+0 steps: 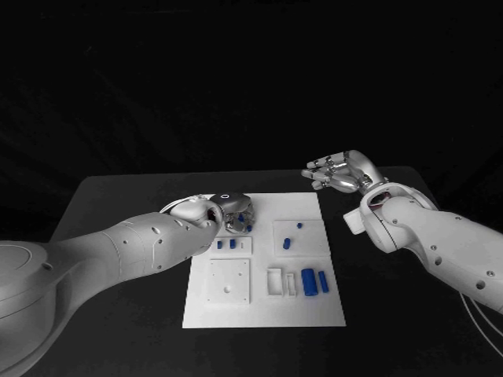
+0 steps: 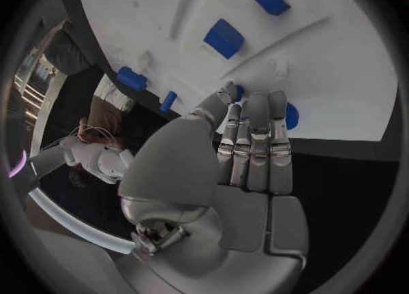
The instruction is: Assemble the parts on the task board
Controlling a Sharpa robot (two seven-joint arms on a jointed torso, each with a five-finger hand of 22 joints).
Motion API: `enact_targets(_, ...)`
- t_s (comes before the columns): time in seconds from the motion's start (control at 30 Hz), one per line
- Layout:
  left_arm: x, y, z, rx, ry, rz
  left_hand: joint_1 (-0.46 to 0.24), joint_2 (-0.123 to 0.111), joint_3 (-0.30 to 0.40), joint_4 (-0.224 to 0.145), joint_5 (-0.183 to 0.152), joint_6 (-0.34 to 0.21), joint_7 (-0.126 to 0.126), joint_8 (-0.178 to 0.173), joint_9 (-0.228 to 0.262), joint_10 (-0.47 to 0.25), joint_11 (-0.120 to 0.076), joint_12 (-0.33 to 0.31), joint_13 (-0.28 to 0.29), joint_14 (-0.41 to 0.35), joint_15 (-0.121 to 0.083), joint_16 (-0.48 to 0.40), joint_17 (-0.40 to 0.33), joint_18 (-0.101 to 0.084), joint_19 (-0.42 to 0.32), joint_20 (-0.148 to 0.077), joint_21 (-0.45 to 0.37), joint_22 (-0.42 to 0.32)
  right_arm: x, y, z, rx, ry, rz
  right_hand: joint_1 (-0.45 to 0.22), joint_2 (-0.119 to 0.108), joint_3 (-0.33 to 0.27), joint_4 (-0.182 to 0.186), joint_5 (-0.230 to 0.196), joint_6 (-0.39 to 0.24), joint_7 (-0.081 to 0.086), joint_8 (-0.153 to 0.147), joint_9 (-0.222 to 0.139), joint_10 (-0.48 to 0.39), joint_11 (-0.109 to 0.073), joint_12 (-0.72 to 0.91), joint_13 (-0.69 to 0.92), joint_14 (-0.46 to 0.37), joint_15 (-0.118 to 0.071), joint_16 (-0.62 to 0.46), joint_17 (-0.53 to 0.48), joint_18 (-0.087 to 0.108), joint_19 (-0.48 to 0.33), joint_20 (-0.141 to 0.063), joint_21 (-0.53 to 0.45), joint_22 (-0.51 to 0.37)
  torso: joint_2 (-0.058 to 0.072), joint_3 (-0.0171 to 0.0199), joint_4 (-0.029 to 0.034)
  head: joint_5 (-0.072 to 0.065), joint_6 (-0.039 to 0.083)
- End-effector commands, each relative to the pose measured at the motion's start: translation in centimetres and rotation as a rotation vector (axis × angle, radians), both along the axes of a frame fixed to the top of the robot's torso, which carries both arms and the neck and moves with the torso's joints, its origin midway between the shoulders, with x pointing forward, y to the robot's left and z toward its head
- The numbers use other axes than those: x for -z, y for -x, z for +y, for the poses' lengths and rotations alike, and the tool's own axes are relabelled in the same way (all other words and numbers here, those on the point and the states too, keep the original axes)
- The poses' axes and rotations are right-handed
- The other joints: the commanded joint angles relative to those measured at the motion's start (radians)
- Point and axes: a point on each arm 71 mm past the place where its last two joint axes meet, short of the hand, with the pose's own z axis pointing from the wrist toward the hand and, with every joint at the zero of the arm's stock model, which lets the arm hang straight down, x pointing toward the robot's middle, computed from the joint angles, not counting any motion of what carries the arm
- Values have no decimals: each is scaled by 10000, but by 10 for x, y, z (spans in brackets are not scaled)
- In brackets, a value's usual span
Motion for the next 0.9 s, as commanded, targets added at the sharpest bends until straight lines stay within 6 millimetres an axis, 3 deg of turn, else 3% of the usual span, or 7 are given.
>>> enact_targets(0.03, 2, 2, -3, 280, 10, -15, -56, 72, 98, -14, 71, 92, -18, -32, -8, 104, -14, -38, -9, 99, -19, 73, 26, 86, -99, -23, 186, 250, -1, 0, 2, -169, 42, -55, -62, -27, -31, -10, 41, -77, -4, -11, -6, -53, -1, -35, -14, -45, 12, -31, -14, -19, -55, 20, -41, -11, 4, -5, 8, -9, -16)
enact_targets(0.63, 7, 3, -5, 273, 8, 129, -151, 98, 163, 40, 23, -40, -36, -33, -15, 104, -30, -38, -8, 190, -38, 103, 42, 87, -142, -30, 399, 227, -1, 0, 4, -184, 30, -63, -62, -27, -31, -10, 41, -77, -4, -11, -6, -53, -1, -35, -14, -45, 12, -31, -14, -19, -55, 20, -41, -11, 0, -4, 2, -39, -43)
enact_targets(0.9, 10, 1, -4, 92, -136, 290, -89, 326, 140, 164, -12, 471, -117, -8, 10, 670, -196, -35, 0, 339, -119, 233, 97, 61, -97, -89, 462, 239, -1, 0, 5, -191, 18, -59, -62, -27, -31, -10, 41, -77, -4, -11, -6, -53, -1, -35, -14, -45, 12, -31, -14, -19, -55, 20, -41, -11, -2, -1, 11, -40, -54)
